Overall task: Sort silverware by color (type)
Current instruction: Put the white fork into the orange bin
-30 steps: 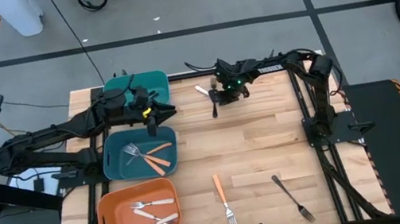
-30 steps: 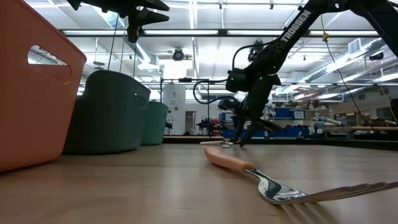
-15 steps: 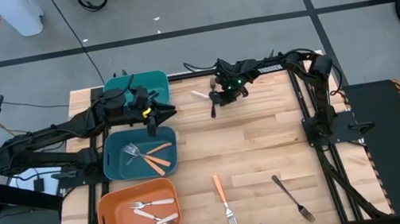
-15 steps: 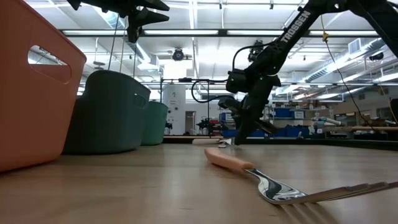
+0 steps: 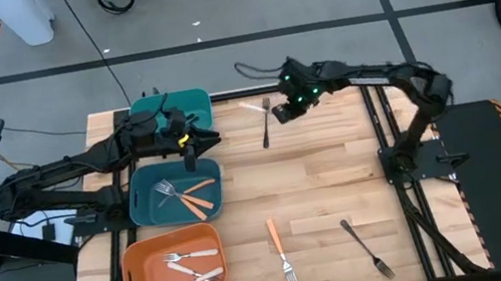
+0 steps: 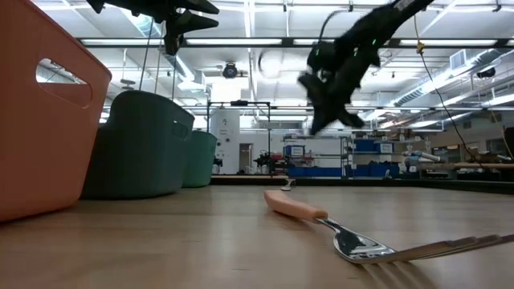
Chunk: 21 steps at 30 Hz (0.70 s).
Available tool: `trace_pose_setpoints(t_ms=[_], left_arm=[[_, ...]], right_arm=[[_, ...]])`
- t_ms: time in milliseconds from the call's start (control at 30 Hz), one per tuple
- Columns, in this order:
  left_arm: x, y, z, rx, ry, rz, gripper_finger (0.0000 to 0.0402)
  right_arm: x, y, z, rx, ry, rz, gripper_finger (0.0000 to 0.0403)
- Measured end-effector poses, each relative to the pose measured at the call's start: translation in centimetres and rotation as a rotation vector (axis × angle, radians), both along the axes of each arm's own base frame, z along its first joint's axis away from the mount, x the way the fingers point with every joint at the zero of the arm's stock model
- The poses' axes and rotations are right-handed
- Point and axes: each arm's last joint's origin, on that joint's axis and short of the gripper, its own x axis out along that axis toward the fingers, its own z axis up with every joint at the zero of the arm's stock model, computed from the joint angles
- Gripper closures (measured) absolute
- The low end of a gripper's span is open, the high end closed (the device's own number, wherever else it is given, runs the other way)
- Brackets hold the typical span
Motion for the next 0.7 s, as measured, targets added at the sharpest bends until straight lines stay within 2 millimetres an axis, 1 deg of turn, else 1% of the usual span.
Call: trace_pose_setpoints(t_ms=[100, 233, 300, 367, 433, 533, 633, 700], left_arm=[[0.0, 0.0, 0.0, 0.001, -0.004, 0.000, 0.0290], [0.1, 0.0, 0.4, 0.014, -0.042, 0.000, 0.0289], [0.4, 0.1, 0.6, 0.037, -0.070, -0.003, 0.0289], [0.7, 0.2, 0.6, 0.058, -0.081, -0.005, 0.0289], [1.2, 0.3, 0.7, 0.067, -0.117, -0.004, 0.0289], [2.1, 0.6, 0.7, 0.052, -0.170, 0.001, 0.0289], [2.9, 0.9, 1.0, 0.049, -0.259, 0.015, 0.0289], [3.3, 1.1, 1.2, 0.064, -0.313, 0.035, 0.0289]], right_arm=[[-0.4, 1.5, 3.9, -0.091, -0.150, 0.025, 0.0398], [-1.0, 4.0, 8.8, -0.233, -0.372, 0.056, 0.0398], [-1.2, 5.3, 10.8, -0.302, -0.473, 0.061, 0.0398], [-1.1, 6.6, 12.3, -0.352, -0.563, 0.079, 0.0398], [-0.8, 7.7, 13.3, -0.386, -0.639, 0.105, 0.0398], [0.0, 9.3, 14.2, -0.403, -0.736, 0.155, 0.0398], [0.8, 10.5, 14.4, -0.405, -0.784, 0.192, 0.0398], [1.3, 11.0, 14.1, -0.404, -0.778, 0.197, 0.0398]])
